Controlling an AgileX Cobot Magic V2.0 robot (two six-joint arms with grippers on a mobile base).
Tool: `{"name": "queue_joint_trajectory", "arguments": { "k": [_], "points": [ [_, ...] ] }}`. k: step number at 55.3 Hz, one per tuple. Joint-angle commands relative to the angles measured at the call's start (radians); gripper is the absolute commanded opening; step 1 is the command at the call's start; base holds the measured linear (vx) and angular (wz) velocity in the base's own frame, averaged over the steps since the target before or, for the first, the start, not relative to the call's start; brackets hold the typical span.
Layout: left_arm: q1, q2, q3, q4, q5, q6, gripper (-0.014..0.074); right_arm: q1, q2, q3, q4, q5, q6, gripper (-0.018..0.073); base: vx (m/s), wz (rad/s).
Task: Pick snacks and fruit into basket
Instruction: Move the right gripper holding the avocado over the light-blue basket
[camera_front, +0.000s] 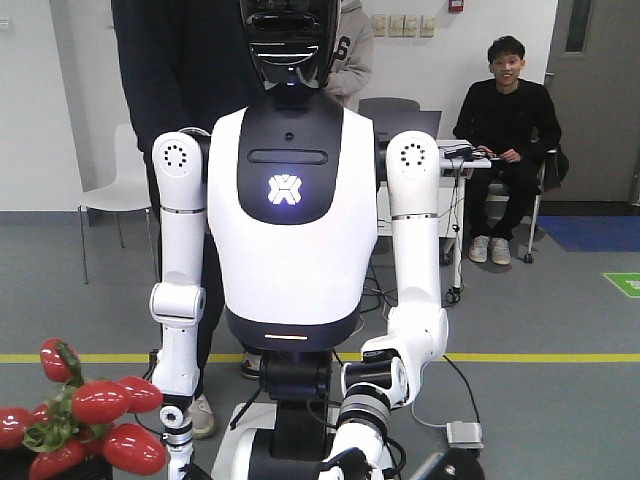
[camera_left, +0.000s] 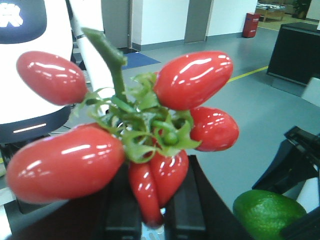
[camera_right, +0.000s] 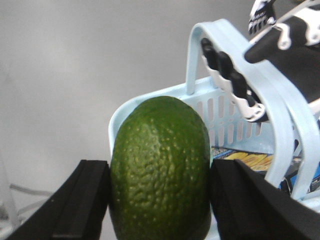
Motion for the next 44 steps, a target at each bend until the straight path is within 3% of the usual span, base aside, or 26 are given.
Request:
{"name": "queue_joint_trajectory", "arguments": {
  "k": [1,10,44],
  "points": [
    [-0.001,-0.001,-0.029,0.017,0.049,-0.001,0.0000,-0.001,-0.059,0.049,0.038,-0.213,-0.009,-0.0007,0.00,0.00],
    [-0.001,-0.001,-0.029,0.017,0.059,-0.001,0.0000,-0.001,-0.057,0.140,0.046,-0.348,-0.019,-0.0007,0.00,0.00],
    [-0.001,-0.001,-0.029,0.017,0.056,-0.001,0.0000,-0.001,0.129,0.163,0.044,-0.478,-0.056,-0.0007,0.00,0.00]
  ]
}}
